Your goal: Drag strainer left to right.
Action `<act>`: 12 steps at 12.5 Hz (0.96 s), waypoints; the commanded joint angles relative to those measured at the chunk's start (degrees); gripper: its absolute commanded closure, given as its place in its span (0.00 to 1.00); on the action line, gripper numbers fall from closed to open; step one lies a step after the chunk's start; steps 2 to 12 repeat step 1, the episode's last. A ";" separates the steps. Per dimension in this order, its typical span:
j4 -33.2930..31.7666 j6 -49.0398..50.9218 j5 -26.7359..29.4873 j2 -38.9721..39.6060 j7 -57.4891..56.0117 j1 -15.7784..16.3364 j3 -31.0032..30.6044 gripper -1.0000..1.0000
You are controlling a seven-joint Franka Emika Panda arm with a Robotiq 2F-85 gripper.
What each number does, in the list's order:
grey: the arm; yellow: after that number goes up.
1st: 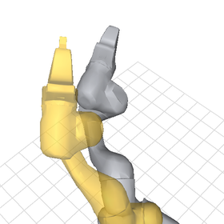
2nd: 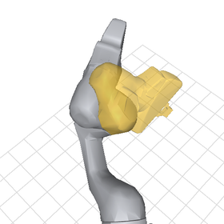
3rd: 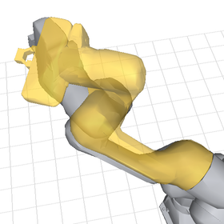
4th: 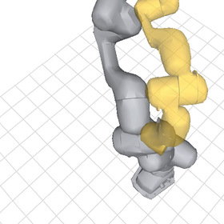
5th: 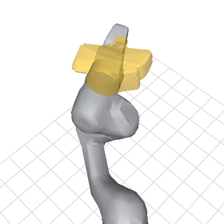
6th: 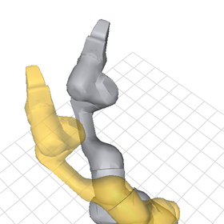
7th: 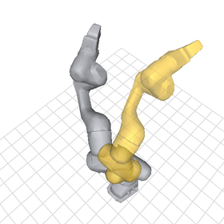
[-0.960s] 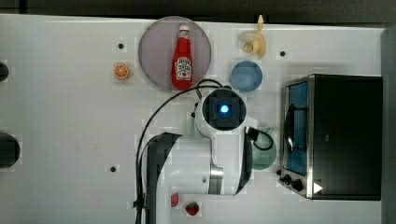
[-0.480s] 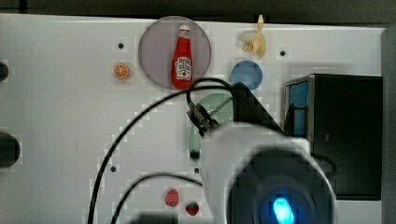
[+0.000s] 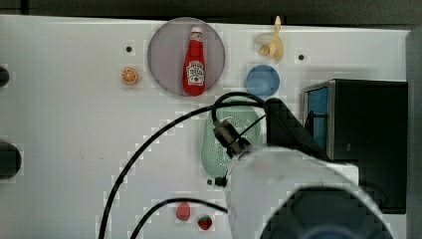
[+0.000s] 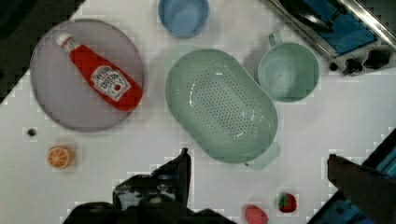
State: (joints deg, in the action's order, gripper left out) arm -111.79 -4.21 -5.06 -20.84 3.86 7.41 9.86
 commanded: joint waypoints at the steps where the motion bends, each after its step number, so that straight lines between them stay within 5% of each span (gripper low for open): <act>1: -1.88 0.97 0.75 1.96 -3.57 -1.00 0.31 0.00; 12: -1.88 0.97 0.75 1.96 -3.57 -1.00 0.31 0.00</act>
